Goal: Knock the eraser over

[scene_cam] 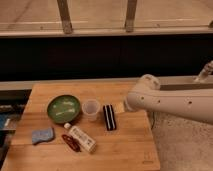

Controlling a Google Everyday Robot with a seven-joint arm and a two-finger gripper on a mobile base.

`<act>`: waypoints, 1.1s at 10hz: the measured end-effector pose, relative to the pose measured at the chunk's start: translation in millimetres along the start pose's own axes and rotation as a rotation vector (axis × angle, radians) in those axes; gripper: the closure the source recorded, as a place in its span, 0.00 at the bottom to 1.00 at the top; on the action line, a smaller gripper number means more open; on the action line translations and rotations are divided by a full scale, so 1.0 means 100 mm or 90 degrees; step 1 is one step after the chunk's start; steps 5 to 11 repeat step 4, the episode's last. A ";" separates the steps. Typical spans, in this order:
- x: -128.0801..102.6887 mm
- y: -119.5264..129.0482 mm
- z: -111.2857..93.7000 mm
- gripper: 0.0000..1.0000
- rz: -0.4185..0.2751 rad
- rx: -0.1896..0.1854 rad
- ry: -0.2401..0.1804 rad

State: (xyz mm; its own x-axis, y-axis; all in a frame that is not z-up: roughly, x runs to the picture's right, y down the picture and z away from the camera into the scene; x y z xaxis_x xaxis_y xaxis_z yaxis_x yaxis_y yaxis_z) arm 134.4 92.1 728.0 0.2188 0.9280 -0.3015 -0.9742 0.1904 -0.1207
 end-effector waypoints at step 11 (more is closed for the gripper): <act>0.18 -0.98 -0.39 0.20 0.120 0.028 -0.068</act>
